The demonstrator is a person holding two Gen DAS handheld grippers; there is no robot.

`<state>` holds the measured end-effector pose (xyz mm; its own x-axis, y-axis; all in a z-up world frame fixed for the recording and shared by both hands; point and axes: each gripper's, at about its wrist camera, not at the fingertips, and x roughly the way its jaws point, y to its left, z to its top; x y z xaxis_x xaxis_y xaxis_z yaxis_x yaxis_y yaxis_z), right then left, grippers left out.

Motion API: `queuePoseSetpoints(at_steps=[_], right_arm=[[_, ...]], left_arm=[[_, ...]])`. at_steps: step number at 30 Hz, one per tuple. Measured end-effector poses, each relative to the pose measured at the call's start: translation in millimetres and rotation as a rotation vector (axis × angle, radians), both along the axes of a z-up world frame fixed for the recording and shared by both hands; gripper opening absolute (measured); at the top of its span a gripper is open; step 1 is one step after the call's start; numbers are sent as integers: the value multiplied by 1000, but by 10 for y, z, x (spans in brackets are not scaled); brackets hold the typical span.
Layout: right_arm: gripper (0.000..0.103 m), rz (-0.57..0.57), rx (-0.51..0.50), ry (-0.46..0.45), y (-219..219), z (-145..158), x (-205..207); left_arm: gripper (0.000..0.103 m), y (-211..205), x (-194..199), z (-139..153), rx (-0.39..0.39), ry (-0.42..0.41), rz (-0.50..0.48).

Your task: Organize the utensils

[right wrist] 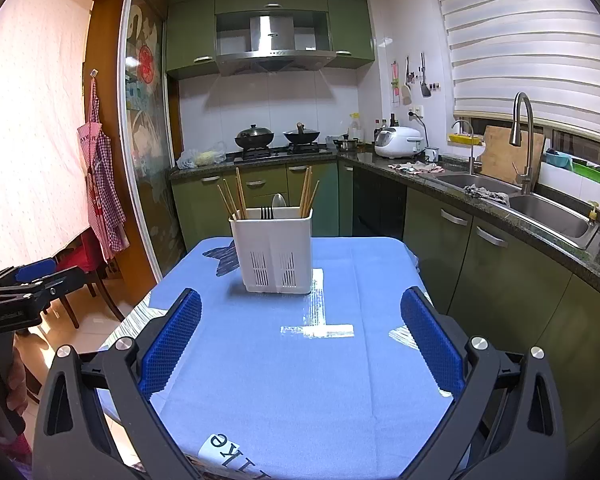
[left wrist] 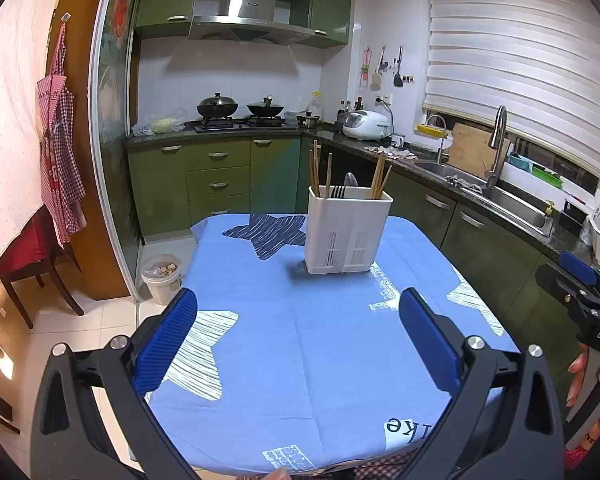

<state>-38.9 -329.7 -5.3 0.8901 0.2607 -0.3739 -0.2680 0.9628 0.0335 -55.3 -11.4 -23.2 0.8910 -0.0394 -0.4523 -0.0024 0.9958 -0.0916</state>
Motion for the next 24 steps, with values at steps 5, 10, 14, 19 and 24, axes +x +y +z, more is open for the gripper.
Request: queuePoseSetpoints(at_steps=[5, 10, 14, 19, 24], right_arm=[[98, 0, 2, 1, 10, -11, 3], [99, -1, 2, 1, 7, -12, 3], [98, -1, 0, 5, 35, -24, 11], [98, -1, 2, 6, 49, -37, 11], [98, -1, 1, 5, 47, -33, 10]], left_arm=[[96, 0, 10, -10, 2, 3, 6], [96, 0, 15, -11, 4, 5, 8], [96, 6, 15, -12, -2, 7, 3], [96, 4, 8, 4, -10, 2, 1], [96, -12, 9, 4, -2, 7, 5]])
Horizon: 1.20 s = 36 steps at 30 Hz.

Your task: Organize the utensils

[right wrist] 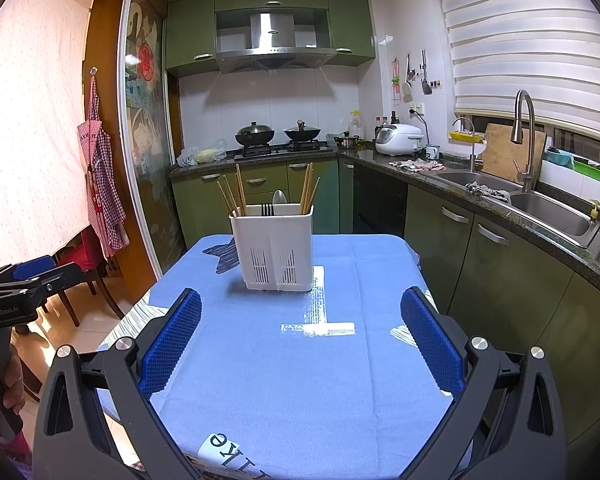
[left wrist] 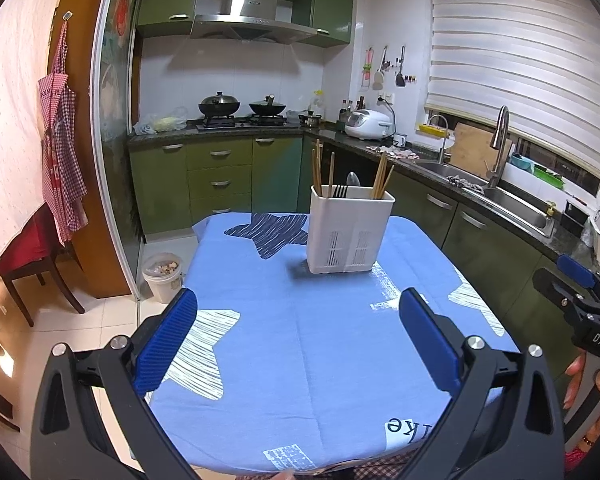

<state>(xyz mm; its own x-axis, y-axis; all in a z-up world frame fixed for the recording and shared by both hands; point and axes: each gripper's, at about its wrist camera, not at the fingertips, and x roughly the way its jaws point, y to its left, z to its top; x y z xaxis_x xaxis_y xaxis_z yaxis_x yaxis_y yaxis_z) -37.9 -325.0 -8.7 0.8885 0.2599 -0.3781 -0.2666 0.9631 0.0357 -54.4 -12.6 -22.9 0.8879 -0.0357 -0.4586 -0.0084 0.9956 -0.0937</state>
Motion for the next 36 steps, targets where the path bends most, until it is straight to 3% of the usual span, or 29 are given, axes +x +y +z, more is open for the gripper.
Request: queuePoseSetpoints(at_steps=[22, 26, 30, 36], right_arm=[[98, -2, -1, 7, 10, -30, 11], [98, -1, 1, 10, -14, -112, 27], [98, 0, 0, 11, -17, -107, 30], [98, -3, 4, 17, -13, -170, 39]], left_arm=[[96, -21, 52, -21, 15, 18, 0], [96, -34, 65, -22, 47, 5, 9], [96, 30, 115, -58, -2, 14, -16], [96, 40, 141, -57, 29, 9, 12]])
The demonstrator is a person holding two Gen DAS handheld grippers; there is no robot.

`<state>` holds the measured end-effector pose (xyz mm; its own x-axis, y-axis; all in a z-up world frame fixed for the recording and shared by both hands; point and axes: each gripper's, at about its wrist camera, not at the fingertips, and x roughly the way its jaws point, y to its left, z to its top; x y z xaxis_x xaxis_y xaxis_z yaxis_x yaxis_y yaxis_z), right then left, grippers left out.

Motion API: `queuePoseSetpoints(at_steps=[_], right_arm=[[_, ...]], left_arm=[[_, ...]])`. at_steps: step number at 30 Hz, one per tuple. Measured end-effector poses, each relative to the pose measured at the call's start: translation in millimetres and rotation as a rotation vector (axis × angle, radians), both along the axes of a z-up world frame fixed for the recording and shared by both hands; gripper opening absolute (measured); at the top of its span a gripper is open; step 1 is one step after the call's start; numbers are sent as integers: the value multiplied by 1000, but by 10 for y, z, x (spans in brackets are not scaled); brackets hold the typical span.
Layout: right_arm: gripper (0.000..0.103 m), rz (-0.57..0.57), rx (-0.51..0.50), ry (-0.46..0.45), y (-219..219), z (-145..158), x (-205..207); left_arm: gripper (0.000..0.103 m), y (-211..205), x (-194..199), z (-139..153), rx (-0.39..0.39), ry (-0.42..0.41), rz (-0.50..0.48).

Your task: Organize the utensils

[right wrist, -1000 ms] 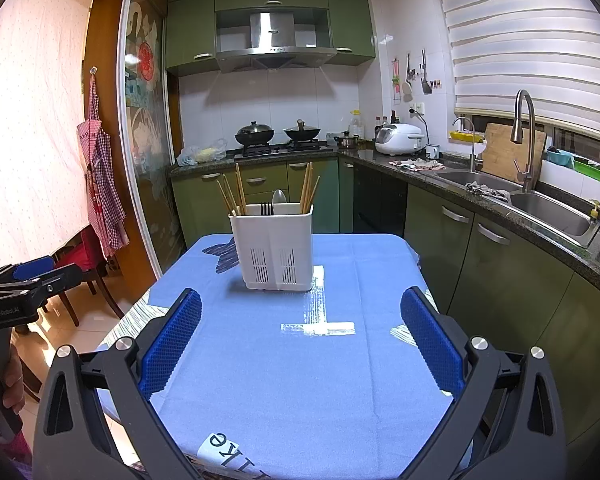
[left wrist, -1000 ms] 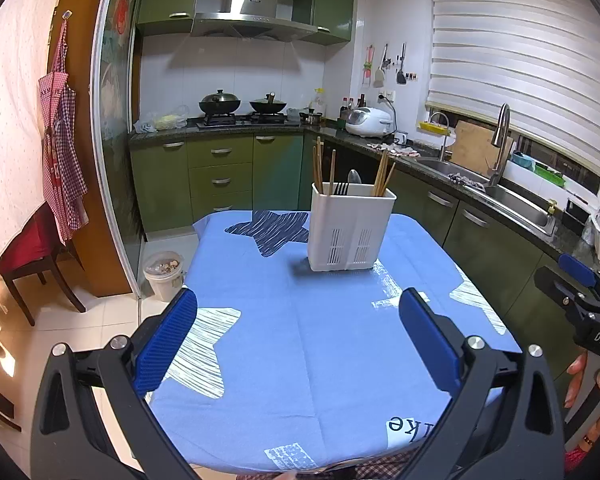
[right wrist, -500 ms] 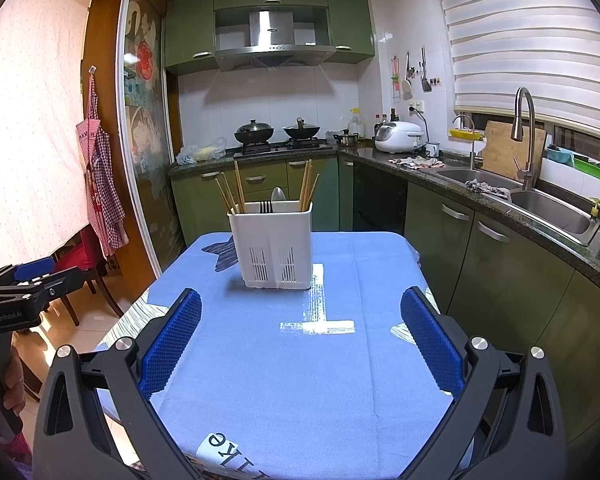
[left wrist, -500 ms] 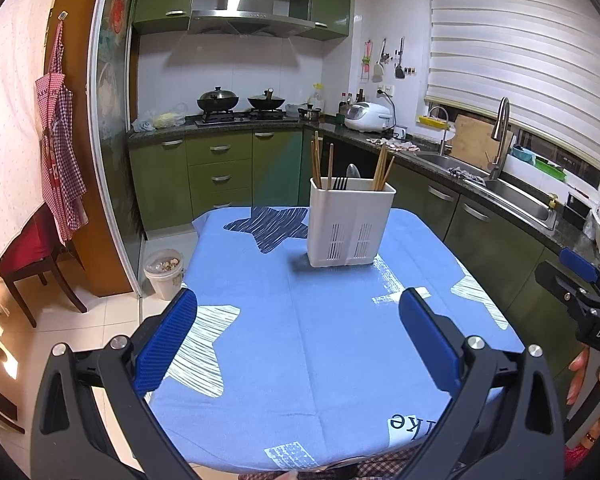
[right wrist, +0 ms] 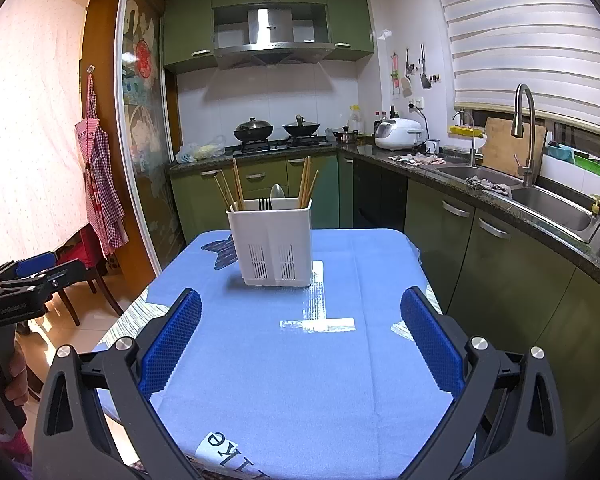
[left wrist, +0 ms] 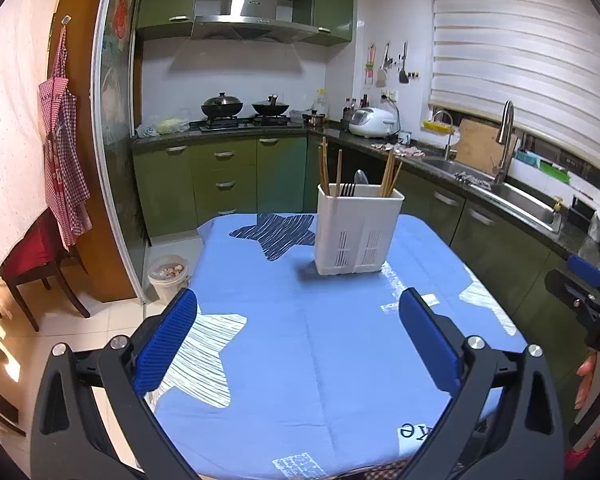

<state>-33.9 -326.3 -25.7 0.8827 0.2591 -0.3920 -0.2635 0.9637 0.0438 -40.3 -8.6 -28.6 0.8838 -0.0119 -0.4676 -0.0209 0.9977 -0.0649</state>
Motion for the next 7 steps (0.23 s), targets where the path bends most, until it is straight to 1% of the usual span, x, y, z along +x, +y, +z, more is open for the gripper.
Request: queuePoseSetpoints(at_steps=[5, 7], right_arm=[[98, 0, 1, 13, 13, -53, 53], [98, -2, 0, 21, 17, -75, 85]], left_arm=[[96, 3, 130, -82, -11, 51, -10], [96, -13, 198, -131, -4, 72, -18]])
